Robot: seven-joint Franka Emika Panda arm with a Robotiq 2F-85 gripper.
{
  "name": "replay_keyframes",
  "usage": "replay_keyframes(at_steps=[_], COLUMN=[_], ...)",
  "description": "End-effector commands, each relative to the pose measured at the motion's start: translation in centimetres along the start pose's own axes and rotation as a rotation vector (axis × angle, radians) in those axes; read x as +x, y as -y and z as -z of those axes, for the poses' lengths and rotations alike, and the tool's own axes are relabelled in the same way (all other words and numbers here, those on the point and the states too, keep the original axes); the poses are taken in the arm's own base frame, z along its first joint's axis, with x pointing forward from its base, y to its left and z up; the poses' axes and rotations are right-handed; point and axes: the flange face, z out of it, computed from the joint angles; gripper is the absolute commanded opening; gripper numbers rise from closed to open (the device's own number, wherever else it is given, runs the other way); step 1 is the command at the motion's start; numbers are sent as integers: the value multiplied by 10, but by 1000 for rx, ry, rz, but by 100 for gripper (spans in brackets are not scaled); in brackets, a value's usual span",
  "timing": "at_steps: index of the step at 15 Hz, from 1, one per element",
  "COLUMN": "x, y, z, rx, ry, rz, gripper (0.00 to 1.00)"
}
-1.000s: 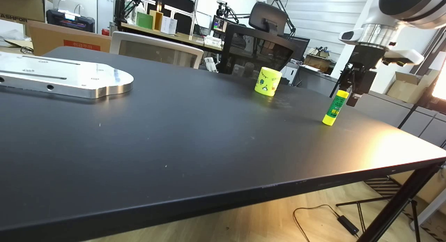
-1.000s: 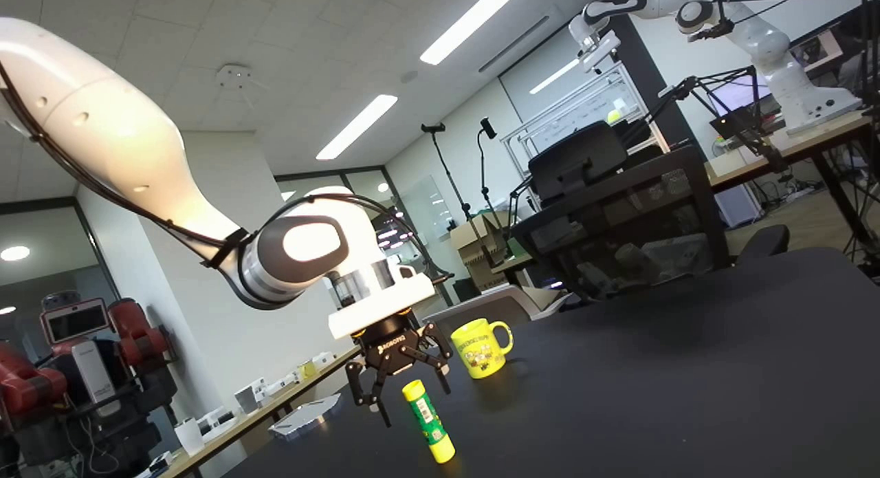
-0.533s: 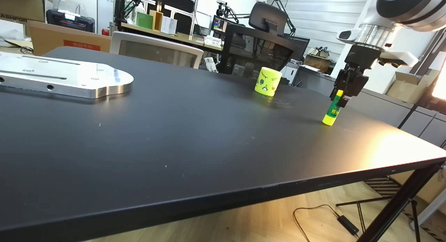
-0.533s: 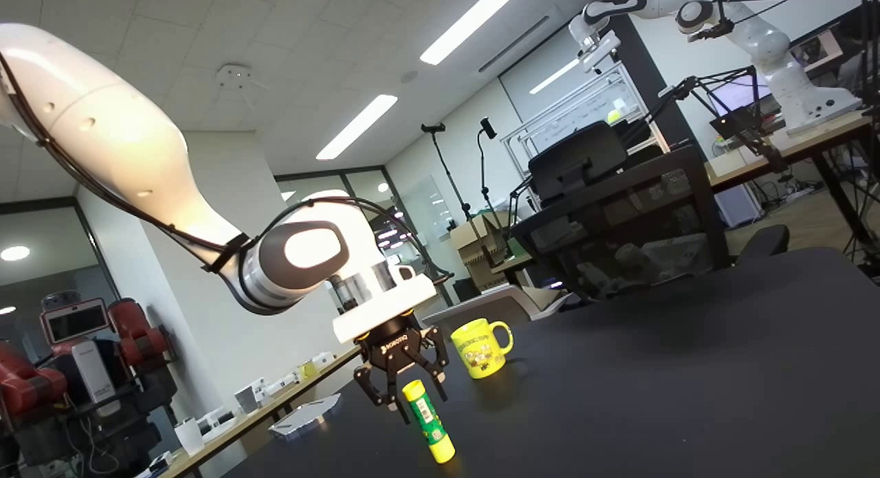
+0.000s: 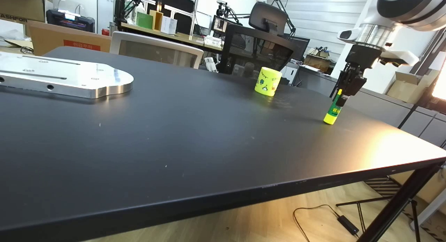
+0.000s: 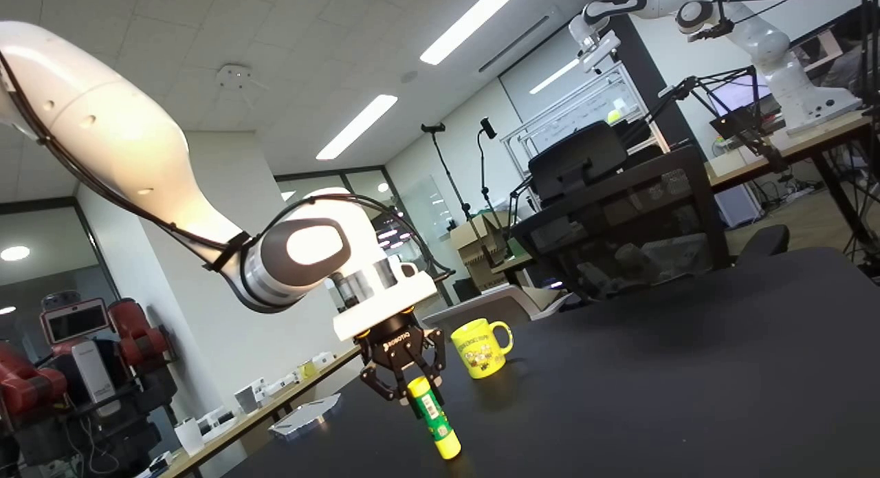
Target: Put the glue stick inside the yellow mug
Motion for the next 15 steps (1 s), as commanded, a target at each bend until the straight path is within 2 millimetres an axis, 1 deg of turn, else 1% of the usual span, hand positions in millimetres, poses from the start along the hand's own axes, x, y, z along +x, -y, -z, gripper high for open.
replay_keyframes(at_steps=[1,6,9,10,12,13,15], x=[-3,-7,-12,-9,-11,-11,-12], y=[-13,-25,-24,-25,-23,-23,-22], z=[30,88,120,98,114,117,116], rx=[-17,-31,-18,-14,-12,-11,-10], ry=[24,41,80,52,62,62,63], rz=[-66,-100,-92,-68,-67,-67,-67], gripper=[9,9,9,34,34,34,34])
